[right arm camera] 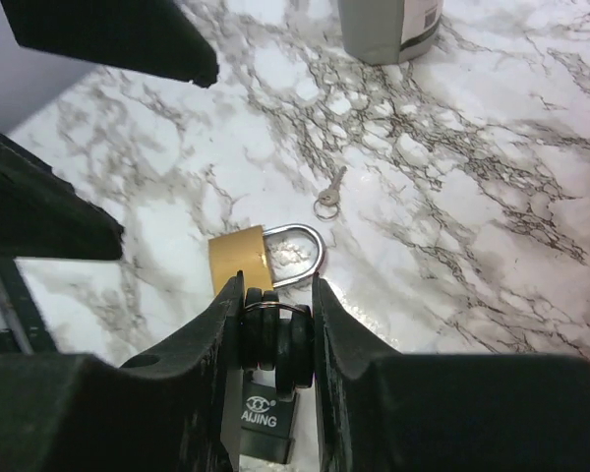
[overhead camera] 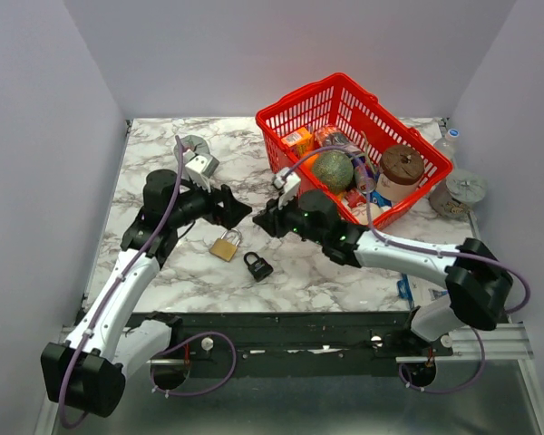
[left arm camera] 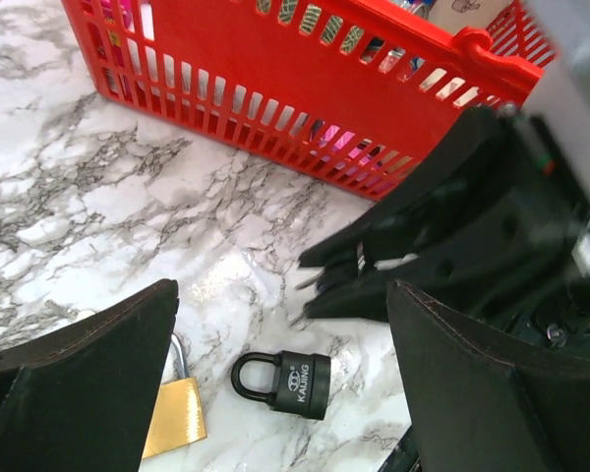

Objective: Unlock with the key

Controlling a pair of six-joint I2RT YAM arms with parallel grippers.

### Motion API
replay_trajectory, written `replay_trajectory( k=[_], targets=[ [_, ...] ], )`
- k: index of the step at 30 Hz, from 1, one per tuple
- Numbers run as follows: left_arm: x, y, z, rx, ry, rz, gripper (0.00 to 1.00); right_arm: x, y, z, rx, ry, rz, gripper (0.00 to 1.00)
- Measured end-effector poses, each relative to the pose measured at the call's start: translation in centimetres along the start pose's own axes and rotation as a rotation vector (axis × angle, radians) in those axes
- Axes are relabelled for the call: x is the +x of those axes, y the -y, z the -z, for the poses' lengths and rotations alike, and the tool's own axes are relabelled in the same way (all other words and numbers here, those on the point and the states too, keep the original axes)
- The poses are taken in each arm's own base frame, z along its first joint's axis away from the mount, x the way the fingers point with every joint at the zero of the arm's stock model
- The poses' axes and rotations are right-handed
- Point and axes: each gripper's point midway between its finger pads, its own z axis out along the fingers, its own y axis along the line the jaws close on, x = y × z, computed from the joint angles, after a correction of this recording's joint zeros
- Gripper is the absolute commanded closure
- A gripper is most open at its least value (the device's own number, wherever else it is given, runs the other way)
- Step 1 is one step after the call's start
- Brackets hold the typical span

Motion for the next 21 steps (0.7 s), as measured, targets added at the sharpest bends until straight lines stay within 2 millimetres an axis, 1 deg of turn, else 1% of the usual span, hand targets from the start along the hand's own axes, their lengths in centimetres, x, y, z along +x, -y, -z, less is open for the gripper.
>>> replay_trajectory(
  k=[3, 6, 8, 11, 13, 14, 16, 21],
  targets=[
    [-0.4, 0.6, 0.5, 0.016, 0.035, -0.025, 0.07, -2.1, 1.6, 1.9, -0.032, 0.045, -0.105, 0.99],
    [-0.4, 2.1, 0.6, 0.097, 0.054, -0.049, 0.11, -4.3, 3.2, 3.9, -0.061, 0.094, -0.205, 0.99],
    [0.1, 3.3, 0.4, 0.157, 0.048, -0.065, 0.14, -5.2, 3.5, 4.8, -0.090, 0.112, -0.249, 0.99],
    [1.0, 4.9, 0.1, 0.214, 0.020, -0.094, 0.19, -6.0, 2.5, 5.7, -0.157, 0.114, -0.294, 0.99],
    [1.6, 5.7, -0.2, 0.241, 0.002, -0.113, 0.23, -6.0, 1.6, 6.1, -0.203, 0.098, -0.314, 0.99],
    [1.9, 6.0, -0.3, 0.248, -0.006, -0.119, 0.27, -5.8, 1.1, 6.2, -0.227, 0.086, -0.327, 0.99],
    [2.3, 6.2, -0.5, 0.252, -0.020, -0.126, 0.30, -5.5, 0.5, 6.4, -0.255, 0.065, -0.343, 0.99],
    [2.3, 5.7, -0.8, 0.222, -0.020, -0.139, 0.38, -5.2, -0.5, 6.9, -0.311, 0.034, -0.374, 0.99]
  ],
)
